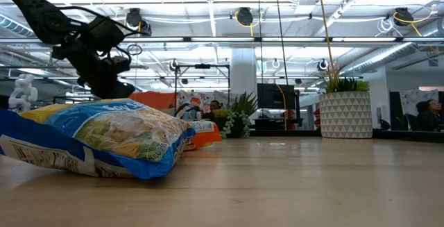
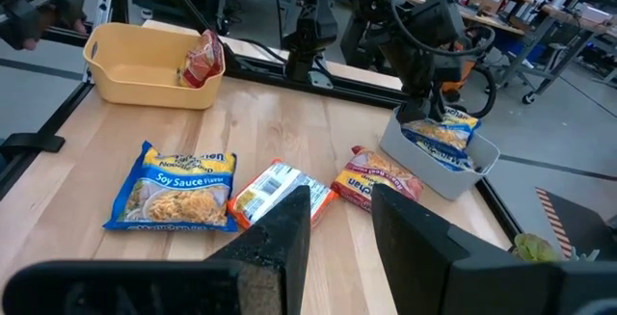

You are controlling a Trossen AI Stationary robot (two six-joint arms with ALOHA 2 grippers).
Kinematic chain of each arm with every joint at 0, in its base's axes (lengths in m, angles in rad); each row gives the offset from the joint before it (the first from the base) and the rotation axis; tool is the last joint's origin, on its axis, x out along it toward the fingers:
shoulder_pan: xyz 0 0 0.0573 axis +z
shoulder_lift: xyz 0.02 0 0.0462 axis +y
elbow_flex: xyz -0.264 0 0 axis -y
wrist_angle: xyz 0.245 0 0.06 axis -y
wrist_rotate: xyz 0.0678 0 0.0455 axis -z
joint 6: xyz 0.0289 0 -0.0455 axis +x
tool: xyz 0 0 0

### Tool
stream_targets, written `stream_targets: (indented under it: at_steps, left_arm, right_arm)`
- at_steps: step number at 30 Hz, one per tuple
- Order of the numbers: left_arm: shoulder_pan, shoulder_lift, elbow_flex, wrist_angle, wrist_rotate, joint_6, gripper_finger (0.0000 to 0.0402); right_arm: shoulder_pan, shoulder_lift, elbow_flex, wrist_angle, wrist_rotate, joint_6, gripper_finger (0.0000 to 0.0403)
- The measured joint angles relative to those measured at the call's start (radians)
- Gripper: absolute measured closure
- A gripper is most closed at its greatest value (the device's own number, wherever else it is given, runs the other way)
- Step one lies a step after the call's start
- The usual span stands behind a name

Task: Sort Maruchan noodles
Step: Put the right blue noodle pack into the gray bin, then adjust the gray bin

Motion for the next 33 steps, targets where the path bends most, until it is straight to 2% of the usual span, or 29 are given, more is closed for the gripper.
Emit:
stream_targets:
  at_steps: [7,16,22,26,33]
  left_arm:
    - [-0.037,-0.127,0.000,-0.030,-0.009,-0.028,0.0289]
    - [-0.235,-0.361,0.000,-0.091,0.035,-0.153,0.0289]
    - [-0.387,-0.439,0.000,-0.091,0.038,-0.193,0.0289]
    - [-0.473,-0.443,0.000,-0.087,0.039,-0.184,0.0289]
    - [-0.584,-0.441,0.000,-0.130,0.041,-0.210,0.0289]
  right_arm:
    - [0.000,0.000,-0.001,-0.022,0.000,0.027,0.0293]
    - [-0.035,0.000,-0.035,0.011,0.000,0.066,0.0293]
    - [-0.092,0.000,-0.107,0.239,0.000,0.048,0.0293]
    - [-0.139,0.010,-0.171,0.421,0.000,0.018,0.0293]
    - [-0.197,0.041,-0.235,0.624,-0.011,0.012,0.0293]
